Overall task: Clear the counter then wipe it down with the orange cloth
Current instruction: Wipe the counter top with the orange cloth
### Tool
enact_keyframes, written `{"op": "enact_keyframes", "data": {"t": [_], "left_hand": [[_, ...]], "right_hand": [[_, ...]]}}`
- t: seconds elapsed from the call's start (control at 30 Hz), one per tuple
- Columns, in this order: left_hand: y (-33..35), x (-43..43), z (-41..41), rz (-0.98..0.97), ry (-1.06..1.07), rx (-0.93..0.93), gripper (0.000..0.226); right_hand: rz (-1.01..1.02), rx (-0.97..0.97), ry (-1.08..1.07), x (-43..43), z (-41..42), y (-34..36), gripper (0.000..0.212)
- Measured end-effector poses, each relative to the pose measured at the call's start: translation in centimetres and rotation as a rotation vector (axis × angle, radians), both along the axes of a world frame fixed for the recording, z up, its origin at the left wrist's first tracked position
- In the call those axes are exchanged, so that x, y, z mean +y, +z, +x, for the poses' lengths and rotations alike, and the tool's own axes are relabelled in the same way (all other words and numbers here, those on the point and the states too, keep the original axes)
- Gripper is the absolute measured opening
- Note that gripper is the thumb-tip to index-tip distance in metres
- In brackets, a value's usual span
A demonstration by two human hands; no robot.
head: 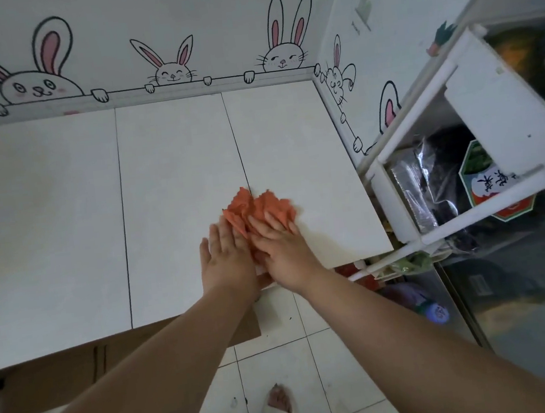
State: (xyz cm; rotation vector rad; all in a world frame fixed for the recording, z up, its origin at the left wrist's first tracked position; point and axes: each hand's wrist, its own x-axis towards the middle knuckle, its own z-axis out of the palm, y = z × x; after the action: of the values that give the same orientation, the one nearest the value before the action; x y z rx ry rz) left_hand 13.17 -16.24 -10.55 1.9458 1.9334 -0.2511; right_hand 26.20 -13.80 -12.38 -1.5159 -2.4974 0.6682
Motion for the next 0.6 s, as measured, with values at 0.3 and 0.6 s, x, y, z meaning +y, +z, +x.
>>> {"op": "enact_keyframes", "data": {"t": [0.3, 0.6], "left_hand": [[-0.7, 1.2, -6.6, 0.051, 0.096, 0.042, 0.114], [-2.0, 5.3, -14.2, 0.154, 0.181, 0.121, 0.095]], "right_hand": [[-0.069, -0.242, -0.032, 6.4, -2.5, 0.5, 0.05], [-0.141, -0.351, -0.053, 16.7, -8.1, 0.8, 0.051]]}}
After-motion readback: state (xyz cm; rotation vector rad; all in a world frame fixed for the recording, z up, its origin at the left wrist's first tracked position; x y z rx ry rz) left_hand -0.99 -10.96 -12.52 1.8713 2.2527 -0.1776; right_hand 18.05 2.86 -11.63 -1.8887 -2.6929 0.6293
